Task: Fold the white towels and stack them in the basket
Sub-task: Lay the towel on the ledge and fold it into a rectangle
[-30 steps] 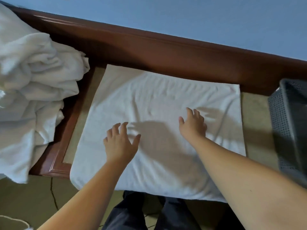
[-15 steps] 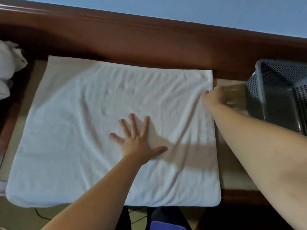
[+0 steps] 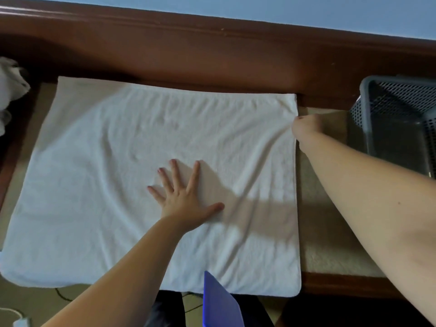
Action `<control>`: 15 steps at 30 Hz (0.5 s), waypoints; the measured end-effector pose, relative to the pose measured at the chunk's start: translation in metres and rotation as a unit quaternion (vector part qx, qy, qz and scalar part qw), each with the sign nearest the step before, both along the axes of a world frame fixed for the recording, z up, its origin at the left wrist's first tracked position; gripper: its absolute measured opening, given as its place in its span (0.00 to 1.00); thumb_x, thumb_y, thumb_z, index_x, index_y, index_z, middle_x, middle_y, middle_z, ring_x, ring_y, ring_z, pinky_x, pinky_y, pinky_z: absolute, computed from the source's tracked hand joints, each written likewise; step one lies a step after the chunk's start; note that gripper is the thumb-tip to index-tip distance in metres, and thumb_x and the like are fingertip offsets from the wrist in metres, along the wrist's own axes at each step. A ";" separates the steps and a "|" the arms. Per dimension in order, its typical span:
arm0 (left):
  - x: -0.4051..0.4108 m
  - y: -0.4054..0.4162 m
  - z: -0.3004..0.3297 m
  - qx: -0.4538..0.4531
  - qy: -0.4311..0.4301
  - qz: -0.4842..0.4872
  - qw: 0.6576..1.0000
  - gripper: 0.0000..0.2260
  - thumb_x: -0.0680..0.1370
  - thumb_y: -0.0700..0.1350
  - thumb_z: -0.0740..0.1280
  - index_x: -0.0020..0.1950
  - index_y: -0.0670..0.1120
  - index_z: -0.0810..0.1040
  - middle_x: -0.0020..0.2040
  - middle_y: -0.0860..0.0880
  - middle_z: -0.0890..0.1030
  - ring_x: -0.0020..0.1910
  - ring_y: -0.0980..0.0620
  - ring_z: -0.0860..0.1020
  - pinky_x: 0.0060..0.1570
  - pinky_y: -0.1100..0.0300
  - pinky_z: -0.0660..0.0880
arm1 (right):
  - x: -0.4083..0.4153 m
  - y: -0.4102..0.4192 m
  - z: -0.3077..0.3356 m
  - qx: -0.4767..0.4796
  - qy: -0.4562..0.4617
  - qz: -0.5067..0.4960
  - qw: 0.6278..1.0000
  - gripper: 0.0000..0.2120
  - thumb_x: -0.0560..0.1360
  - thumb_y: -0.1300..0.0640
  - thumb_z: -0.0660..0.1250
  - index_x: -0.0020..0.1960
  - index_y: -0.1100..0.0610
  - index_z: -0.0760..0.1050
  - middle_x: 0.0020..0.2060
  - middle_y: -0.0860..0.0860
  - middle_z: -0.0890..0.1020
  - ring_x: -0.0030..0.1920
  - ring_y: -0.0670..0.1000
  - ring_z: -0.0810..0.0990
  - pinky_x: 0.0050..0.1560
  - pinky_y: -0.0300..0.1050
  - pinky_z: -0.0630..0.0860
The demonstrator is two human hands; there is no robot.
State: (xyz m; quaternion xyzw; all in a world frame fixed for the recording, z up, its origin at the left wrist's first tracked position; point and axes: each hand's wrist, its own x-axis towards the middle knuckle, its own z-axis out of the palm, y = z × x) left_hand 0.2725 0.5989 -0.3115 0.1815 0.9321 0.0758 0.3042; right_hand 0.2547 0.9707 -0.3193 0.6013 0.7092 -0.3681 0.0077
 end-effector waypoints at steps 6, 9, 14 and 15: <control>0.076 0.082 0.031 0.162 0.101 -0.060 0.980 0.22 0.77 0.67 0.63 0.63 0.55 0.74 0.60 0.50 0.75 0.60 0.43 0.73 0.58 0.47 0.70 | 0.015 -0.011 0.017 -0.035 0.005 0.030 0.999 0.14 0.79 0.53 0.67 0.59 0.62 0.78 0.53 0.59 0.83 0.49 0.59 0.81 0.50 0.53 0.80; 0.110 0.123 0.034 0.121 -0.022 -0.107 0.987 0.22 0.81 0.66 0.58 0.62 0.50 0.74 0.58 0.49 0.76 0.59 0.45 0.73 0.57 0.50 0.74 | 0.026 -0.018 0.018 -0.068 -0.001 0.038 0.997 0.15 0.81 0.58 0.68 0.64 0.65 0.76 0.58 0.58 0.81 0.57 0.60 0.81 0.63 0.58 0.79; 0.143 0.160 0.022 0.032 -0.082 -0.065 0.994 0.33 0.81 0.68 0.56 0.73 0.42 0.66 0.66 0.43 0.72 0.65 0.43 0.70 0.59 0.49 0.76 | 0.029 -0.020 0.013 -0.080 0.010 0.068 0.994 0.09 0.79 0.56 0.67 0.55 0.61 0.77 0.49 0.56 0.83 0.49 0.58 0.84 0.49 0.53 0.83; 0.144 0.165 0.021 0.020 -0.080 -0.045 0.996 0.34 0.81 0.68 0.56 0.74 0.42 0.66 0.67 0.43 0.72 0.65 0.43 0.70 0.59 0.48 0.76 | 0.028 -0.017 0.009 -0.072 0.011 0.083 0.994 0.11 0.78 0.55 0.66 0.56 0.60 0.77 0.49 0.56 0.83 0.48 0.59 0.84 0.48 0.55 0.84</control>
